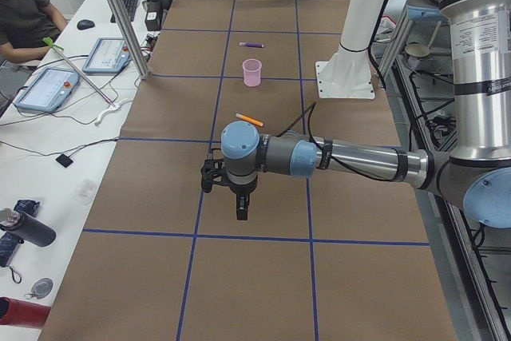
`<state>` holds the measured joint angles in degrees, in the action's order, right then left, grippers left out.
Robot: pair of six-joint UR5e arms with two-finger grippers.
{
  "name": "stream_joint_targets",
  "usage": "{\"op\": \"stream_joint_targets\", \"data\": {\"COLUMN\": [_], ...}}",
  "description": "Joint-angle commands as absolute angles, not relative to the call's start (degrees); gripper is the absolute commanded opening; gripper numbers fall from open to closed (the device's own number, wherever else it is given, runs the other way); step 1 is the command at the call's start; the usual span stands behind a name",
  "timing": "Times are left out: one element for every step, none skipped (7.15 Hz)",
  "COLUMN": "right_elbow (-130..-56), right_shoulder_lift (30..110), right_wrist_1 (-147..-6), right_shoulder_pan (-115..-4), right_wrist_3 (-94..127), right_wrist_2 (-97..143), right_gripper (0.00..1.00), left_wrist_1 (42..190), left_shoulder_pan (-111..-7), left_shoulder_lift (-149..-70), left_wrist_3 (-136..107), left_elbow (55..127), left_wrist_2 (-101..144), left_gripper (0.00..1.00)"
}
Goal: Collect pens into pen holder
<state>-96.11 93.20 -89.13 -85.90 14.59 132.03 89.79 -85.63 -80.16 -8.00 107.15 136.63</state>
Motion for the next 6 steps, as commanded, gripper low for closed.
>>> {"op": "stream_joint_targets", "data": {"right_elbow": [-95.7, -95.5, -95.5, -96.3, -96.2, -96.2], "right_shoulder_lift": [93.5, 93.5, 93.6, 94.2, 94.1, 94.2], "right_wrist_1": [-88.6, -88.6, -88.7, -88.6, -88.6, -88.6], "right_shoulder_pan": [-85.9, -86.0, -85.9, -86.0, -85.9, -86.0], "right_wrist_3": [15.9, 15.7, 15.7, 15.6, 15.7, 15.6], "right_wrist_2": [133.9, 133.9, 134.0, 134.3, 134.6, 134.9], "right_gripper": [1.0, 1.0, 1.0, 1.0, 1.0, 1.0], "left_wrist_1": [91.0, 91.4, 91.4, 91.4, 91.5, 91.4], "left_shoulder_pan": [-85.4, -85.4, -85.4, -85.4, -85.4, -85.4], "left_shoulder_lift": [-80.1, -79.9, -79.7, -79.8, -79.8, -79.8], "left_wrist_3": [-8.0, -8.0, -8.0, -8.6, -8.6, -8.6], "left_elbow": [107.8, 107.3, 107.7, 107.8, 107.8, 107.7], "left_wrist_2": [136.6, 136.8, 136.8, 136.8, 136.8, 136.8], "left_gripper": [1.0, 1.0, 1.0, 1.0, 1.0, 1.0]}}
